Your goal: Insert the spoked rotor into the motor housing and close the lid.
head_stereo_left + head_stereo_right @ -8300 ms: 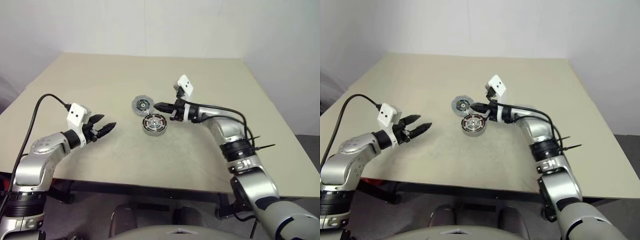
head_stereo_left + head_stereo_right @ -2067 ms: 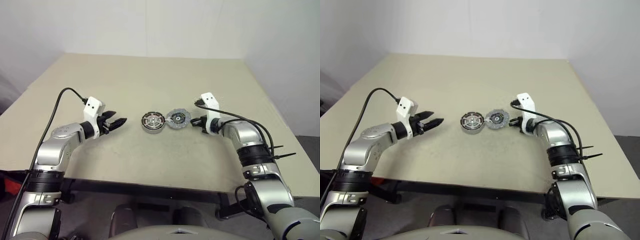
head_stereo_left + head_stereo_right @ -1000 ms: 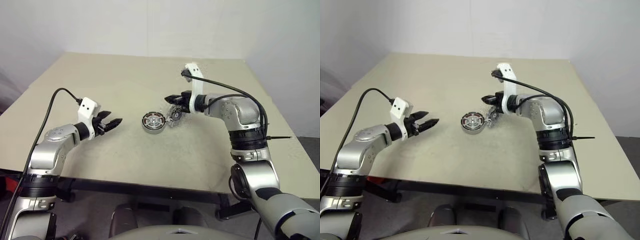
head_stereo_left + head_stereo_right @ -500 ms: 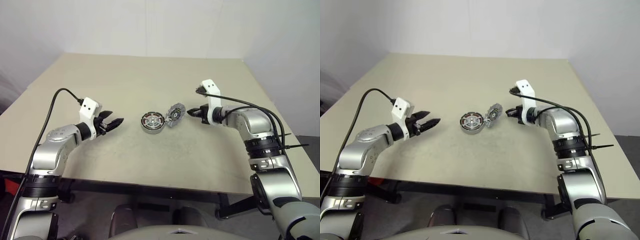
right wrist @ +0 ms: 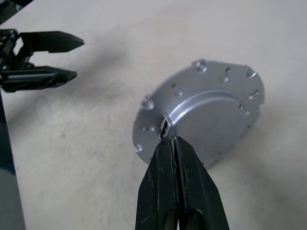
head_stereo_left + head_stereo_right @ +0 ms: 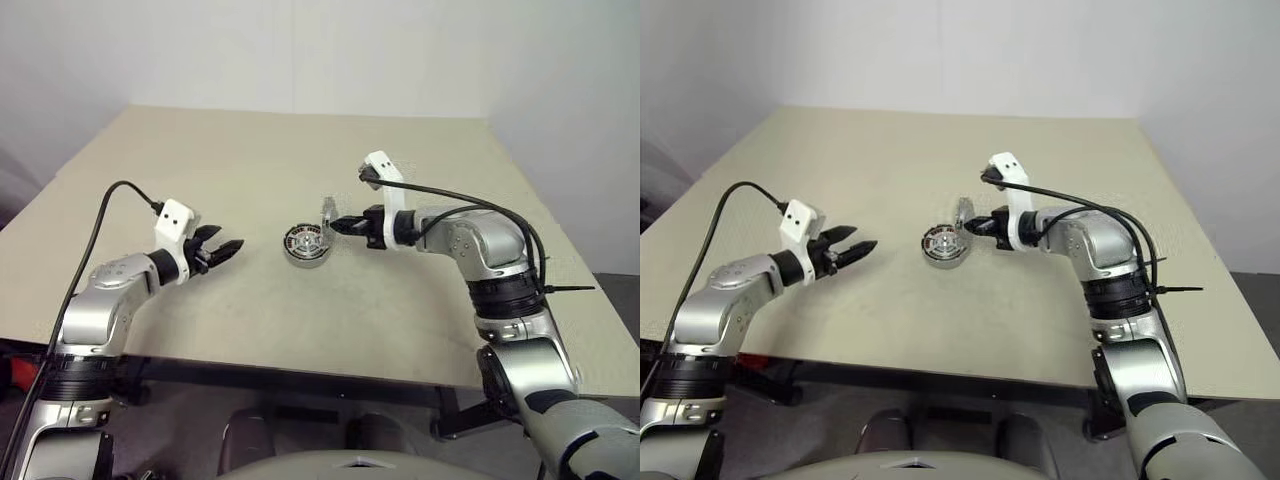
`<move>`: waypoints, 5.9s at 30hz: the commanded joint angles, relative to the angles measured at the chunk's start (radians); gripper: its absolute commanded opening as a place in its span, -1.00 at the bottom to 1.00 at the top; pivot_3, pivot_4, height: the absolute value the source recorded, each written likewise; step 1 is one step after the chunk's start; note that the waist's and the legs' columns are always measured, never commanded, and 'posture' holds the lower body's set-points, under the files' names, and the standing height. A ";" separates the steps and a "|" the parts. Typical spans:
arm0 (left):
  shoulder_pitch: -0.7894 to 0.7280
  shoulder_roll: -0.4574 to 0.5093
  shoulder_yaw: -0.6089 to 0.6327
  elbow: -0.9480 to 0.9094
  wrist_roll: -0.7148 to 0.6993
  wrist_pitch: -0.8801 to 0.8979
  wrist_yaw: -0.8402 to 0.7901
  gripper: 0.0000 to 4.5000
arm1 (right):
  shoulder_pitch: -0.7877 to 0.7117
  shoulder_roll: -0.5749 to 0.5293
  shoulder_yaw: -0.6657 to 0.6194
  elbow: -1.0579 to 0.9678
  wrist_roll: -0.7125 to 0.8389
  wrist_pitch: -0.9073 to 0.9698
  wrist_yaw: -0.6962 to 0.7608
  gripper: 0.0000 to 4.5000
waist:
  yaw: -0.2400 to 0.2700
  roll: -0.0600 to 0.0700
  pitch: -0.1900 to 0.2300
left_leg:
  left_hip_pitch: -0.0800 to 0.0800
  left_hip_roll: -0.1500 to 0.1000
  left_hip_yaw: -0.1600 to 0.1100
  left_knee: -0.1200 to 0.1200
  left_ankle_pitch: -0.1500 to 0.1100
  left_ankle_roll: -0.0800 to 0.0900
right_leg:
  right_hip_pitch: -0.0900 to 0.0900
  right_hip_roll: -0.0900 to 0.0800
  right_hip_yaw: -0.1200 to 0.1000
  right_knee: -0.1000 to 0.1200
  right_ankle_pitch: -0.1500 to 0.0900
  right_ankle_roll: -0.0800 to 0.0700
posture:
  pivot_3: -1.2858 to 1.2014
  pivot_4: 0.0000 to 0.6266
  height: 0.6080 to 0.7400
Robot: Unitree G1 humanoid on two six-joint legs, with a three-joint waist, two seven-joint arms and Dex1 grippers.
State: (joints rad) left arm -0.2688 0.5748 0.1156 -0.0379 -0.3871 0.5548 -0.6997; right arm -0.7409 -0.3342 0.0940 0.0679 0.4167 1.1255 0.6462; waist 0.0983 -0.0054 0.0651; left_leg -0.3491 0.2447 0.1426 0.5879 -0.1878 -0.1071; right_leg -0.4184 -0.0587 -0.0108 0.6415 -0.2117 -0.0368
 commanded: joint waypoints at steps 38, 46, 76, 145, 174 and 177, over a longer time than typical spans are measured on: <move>-0.002 0.054 0.037 -0.057 0.007 0.005 0.013 0.51 | 0.026 0.173 0.034 0.171 -0.119 -0.592 0.045 -0.57 | -0.003 0.000 0.000 | 0.004 0.000 0.000 -0.001 0.000 0.000 | 0.003 0.000 0.000 -0.001 0.000 0.000 | 0.03 -1.00 1.00; -0.006 0.061 0.042 -0.053 0.012 0.011 0.000 0.51 | 0.038 0.190 0.098 0.307 -0.249 -0.837 0.034 0.63 | -0.004 0.000 0.000 | 0.002 0.000 0.000 -0.001 0.000 0.001 | 0.001 0.000 0.000 -0.001 0.000 0.000 | 0.03 -1.00 1.00; 0.007 0.098 0.052 -0.081 0.008 0.029 -0.005 0.51 | -0.008 0.281 0.066 0.564 -0.344 -1.002 -0.006 0.98 | -0.007 0.000 0.000 | 0.001 0.000 0.000 -0.001 -0.001 0.001 | 0.000 0.000 -0.001 -0.001 0.000 0.000 | 0.03 -1.00 1.00; 0.070 0.092 0.085 -0.148 -0.011 0.049 0.031 0.51 | -0.033 0.230 0.135 0.739 -0.440 -0.966 0.097 0.41 | -0.020 -0.001 -0.001 | 0.013 0.000 0.000 -0.007 -0.003 0.006 | 0.012 0.000 0.000 -0.002 -0.003 0.001 | 0.03 -1.00 1.00; -0.123 -0.182 0.164 -0.143 -0.335 0.406 0.237 0.43 | -0.018 0.198 0.199 0.754 -0.482 -0.855 0.153 0.41 | -0.015 0.000 -0.010 | 0.015 -0.003 0.001 -0.008 -0.007 0.011 | 0.017 -0.003 0.000 -0.007 -0.004 0.001 | 0.03 -1.00 1.00; -0.164 -0.232 0.190 -0.056 -0.380 0.452 0.265 0.10 | -0.017 0.198 0.197 0.748 -0.481 -0.852 0.150 0.41 | -0.015 0.004 -0.013 | 0.015 -0.003 0.002 -0.010 -0.007 0.011 | 0.017 -0.003 0.000 -0.008 -0.005 0.001 | 0.03 -1.00 1.00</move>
State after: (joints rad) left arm -0.4089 0.3439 0.2767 -0.1163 -0.7370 0.9879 -0.4504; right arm -0.8073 -0.1117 0.2513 0.7530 -0.0110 0.2148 0.7999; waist 0.0835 -0.0018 0.0521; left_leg -0.3345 0.2412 0.1445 0.5780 -0.1948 -0.0952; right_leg -0.4011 -0.0613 -0.0111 0.6326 -0.2166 -0.0353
